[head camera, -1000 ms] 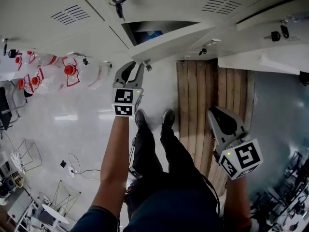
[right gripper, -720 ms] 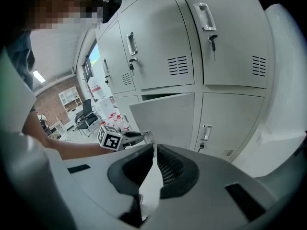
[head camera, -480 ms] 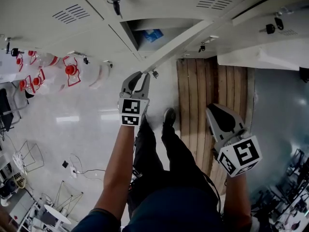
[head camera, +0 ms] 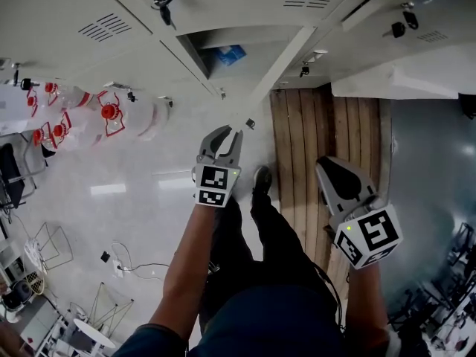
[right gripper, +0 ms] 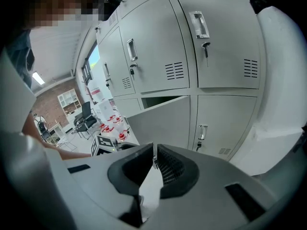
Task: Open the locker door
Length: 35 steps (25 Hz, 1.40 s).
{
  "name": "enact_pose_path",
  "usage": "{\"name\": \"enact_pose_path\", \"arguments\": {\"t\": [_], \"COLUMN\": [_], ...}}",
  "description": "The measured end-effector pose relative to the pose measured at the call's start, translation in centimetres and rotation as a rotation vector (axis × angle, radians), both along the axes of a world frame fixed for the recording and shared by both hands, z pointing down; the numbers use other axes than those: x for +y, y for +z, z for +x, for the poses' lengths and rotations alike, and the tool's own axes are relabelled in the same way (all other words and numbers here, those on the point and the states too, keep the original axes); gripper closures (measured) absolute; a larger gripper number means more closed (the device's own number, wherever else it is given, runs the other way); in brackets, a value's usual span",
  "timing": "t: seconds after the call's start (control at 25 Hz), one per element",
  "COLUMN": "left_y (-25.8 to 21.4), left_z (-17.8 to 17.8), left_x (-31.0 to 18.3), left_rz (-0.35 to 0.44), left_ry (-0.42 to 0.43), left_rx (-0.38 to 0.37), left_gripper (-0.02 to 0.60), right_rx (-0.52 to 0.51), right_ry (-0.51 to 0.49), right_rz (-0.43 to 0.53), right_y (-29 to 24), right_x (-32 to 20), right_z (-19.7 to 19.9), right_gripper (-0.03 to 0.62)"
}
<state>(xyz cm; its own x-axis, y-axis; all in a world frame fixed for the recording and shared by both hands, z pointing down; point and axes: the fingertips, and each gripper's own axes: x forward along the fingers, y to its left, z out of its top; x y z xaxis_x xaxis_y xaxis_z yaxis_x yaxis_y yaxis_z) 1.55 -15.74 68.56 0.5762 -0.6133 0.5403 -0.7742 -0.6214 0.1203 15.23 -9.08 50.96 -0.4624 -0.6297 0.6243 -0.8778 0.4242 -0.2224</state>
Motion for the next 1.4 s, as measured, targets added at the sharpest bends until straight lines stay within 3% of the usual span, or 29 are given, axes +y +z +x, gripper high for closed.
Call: {"name": "enact_pose_path", "arguments": {"t": [0.32,0.8,1.16,1.4], "left_y": [0.1,-1.2,-7.9,-14.0], "left_z": [3.1,8.3,7.7,5.2], "left_x": [2.8,6.2,5.8,5.2], "left_rz": [-0.037,-0.077,-0.021,0.032], "left_ry": [0.075,0.273,0.313,0.325], "left_rx": [0.002,-0.017,-0.014,-0.016], "left_gripper": [0.505,0.517,0.518,0.522], "right_rx": [0.000,0.003,-0.007,-0.012], "right_ry": [0.017,0.038,0.035,0.027], "right_rz": [0.008,0.051,0.113,0.166], "right_y": [-0.7,-3.8,-7.8,-11.2], "right_x": [0.5,0.2,-0.5,-1.0], "right_z": [0.8,1.6,1.7,1.2], "right_gripper": [0.556,0.556,0.556,0.556]}}
